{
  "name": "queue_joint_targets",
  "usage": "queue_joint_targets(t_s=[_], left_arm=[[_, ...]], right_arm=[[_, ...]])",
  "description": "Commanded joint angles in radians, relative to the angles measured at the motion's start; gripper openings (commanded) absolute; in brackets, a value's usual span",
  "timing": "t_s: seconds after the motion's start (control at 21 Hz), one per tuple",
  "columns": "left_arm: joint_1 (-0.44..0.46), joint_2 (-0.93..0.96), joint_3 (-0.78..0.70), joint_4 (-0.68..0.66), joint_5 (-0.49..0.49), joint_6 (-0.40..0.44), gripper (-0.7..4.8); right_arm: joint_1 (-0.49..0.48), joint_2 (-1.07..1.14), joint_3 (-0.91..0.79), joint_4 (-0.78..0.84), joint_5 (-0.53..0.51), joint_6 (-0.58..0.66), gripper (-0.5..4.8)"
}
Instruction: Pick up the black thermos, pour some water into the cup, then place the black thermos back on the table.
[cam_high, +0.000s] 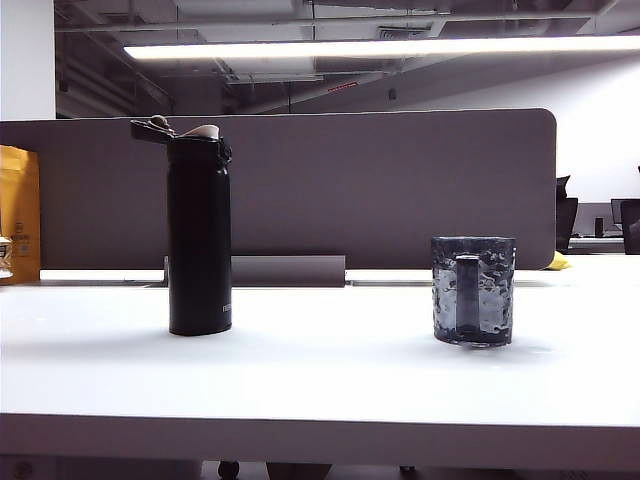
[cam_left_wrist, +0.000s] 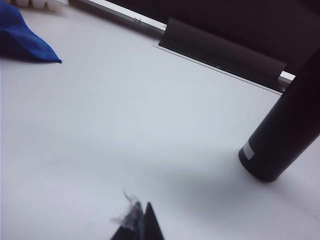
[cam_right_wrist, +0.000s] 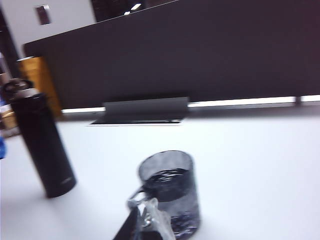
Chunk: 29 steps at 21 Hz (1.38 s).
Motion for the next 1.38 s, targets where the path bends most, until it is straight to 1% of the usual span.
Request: queue_joint_targets(t_s=[0.05,0.24,0.29,0.33,0.38,0.52,0.62,1.0,1.1,1.29,1.38], left_arm=[[0.001,0.001,-0.005,-0.003,0.003,0.005,-0.05],[0.001,0.001,-0.005,-0.002,0.004,0.006,-0.05],[0.001,0.001,-0.005,0.001,0.004,0.026,-0.05],[0.001,0.001,-0.005,0.009,0.003,0.067,-0.05],[0.001,0.001,-0.005,0.025,0.000,0.134,-0.05],[0.002,0.001,-0.005,0.058,-0.001,0.275,-0.05],[0.002,0.001,-0.005,0.072,-0.001,0.327,-0.05],[0.002,0.001,-0.003,0.079,0.000,0.334,-0.05],[0.002,0.001,-0.003,0.079,0.000,0.334,-0.05],[0.002,0.001,-0.003,0.079,0.000,0.334,-0.05],[0.002,0.001,-0.003,0.079,0.000,0.334,-0.05]], right_arm=[[-0.035,0.000,-0.005,0.015,-0.001,0.000,0.00],[-0.081,0.000,-0.005,0.016,-0.001,0.000,0.00],[-0.087,0.000,-0.005,0.016,-0.001,0.000,0.00],[-0.094,0.000,-0.005,0.015,0.001,0.000,0.00],[-0.098,0.000,-0.005,0.016,0.001,0.000,0.00],[-0.098,0.000,-0.005,0.016,0.001,0.000,0.00],[-0.096,0.000,-0.005,0.016,-0.001,0.000,0.00],[-0.096,0.000,-0.005,0.014,0.000,0.000,0.00],[-0.097,0.000,-0.005,0.016,0.021,-0.011,0.00],[-0.097,0.000,-0.005,0.013,0.090,-0.109,0.00],[-0.097,0.000,-0.005,0.007,0.104,-0.113,0.00]])
